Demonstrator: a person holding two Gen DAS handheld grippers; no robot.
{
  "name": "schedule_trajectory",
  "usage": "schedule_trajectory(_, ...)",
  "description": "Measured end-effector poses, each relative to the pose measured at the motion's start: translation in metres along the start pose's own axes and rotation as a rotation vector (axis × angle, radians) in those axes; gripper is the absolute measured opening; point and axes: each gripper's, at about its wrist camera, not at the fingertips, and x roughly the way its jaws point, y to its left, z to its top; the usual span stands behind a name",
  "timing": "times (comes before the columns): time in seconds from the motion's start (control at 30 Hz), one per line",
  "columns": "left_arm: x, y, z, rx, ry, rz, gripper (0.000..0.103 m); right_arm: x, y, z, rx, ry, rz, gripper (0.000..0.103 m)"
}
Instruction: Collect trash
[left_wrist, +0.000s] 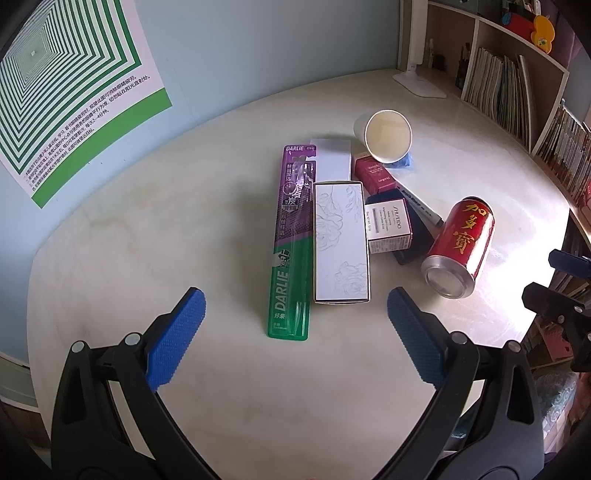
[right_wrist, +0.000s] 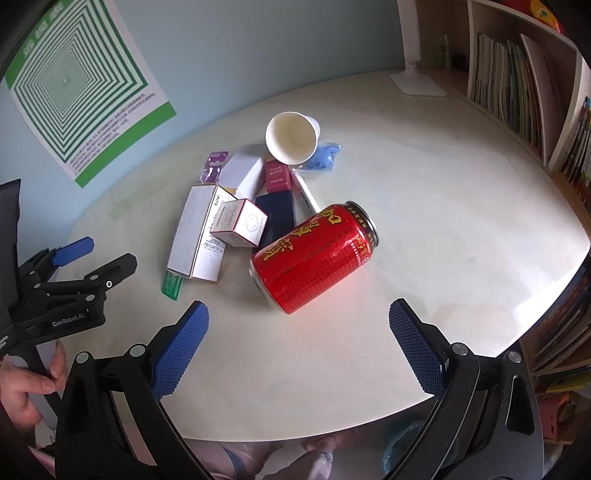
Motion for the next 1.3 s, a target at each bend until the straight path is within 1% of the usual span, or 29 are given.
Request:
schedule_trajectory(0.87,0.006,-0.004,0.001,0.019,0.006,-0.007,0.096,0.002,0.001,0.002,0.006,0.007,0.015,0.097)
schedule_trajectory(1.3,0.012,-0.003,0.0,0.01,0.034,-0.025,0.096,0.007,0.0,0.004,-0.009,0.022,0.026,0.097)
